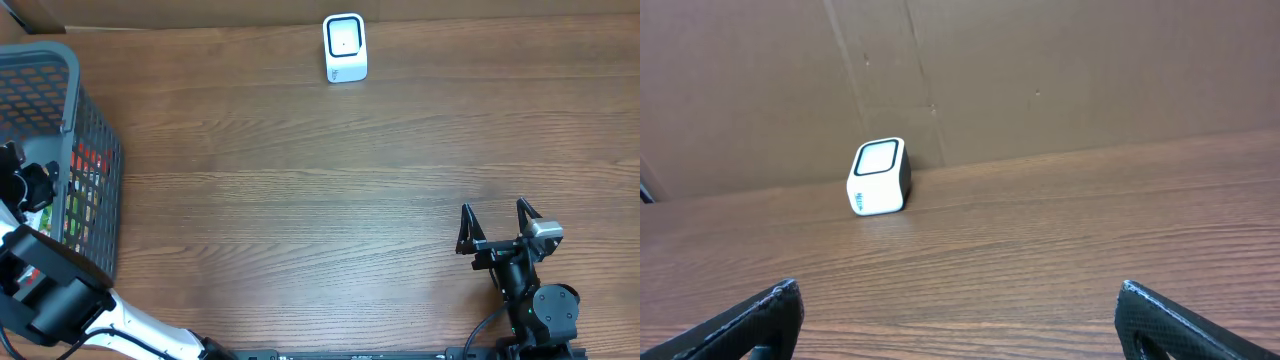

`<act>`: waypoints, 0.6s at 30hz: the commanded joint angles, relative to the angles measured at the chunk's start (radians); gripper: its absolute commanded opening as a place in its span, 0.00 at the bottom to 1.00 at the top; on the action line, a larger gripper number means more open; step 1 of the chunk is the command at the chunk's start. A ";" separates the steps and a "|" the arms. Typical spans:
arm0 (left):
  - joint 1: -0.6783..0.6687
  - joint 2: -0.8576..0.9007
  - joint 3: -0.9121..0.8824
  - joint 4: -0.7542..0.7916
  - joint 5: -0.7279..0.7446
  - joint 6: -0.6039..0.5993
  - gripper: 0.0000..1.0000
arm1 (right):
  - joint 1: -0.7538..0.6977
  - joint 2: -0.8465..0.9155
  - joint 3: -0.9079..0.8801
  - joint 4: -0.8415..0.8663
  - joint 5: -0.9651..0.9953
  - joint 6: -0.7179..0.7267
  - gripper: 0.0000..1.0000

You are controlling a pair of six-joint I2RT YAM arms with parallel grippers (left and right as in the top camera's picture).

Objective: Scan the item barcode
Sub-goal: 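Swing the left gripper over the basket and reach down into it, then grasp the green-and-gold Pokka green tea pouch with the left gripper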

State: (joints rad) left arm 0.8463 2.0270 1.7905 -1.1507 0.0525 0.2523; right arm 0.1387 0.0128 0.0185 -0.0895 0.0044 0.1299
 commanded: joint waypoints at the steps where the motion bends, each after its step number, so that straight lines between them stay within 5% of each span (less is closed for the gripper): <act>1: -0.003 0.063 -0.022 -0.005 0.048 0.043 0.91 | -0.003 -0.010 -0.011 0.006 0.001 -0.004 1.00; 10: -0.004 0.080 -0.060 0.016 0.048 0.042 0.88 | -0.003 -0.010 -0.011 0.006 0.001 -0.004 1.00; 15: -0.004 0.080 -0.085 0.036 0.050 0.031 0.67 | -0.003 -0.010 -0.011 0.006 0.001 -0.004 1.00; 18: -0.004 0.080 -0.102 0.053 0.050 0.031 0.73 | -0.003 -0.010 -0.011 0.006 0.000 -0.004 1.00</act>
State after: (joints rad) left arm 0.8440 2.1010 1.7241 -1.1095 0.0925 0.2844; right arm 0.1387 0.0128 0.0185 -0.0898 0.0040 0.1303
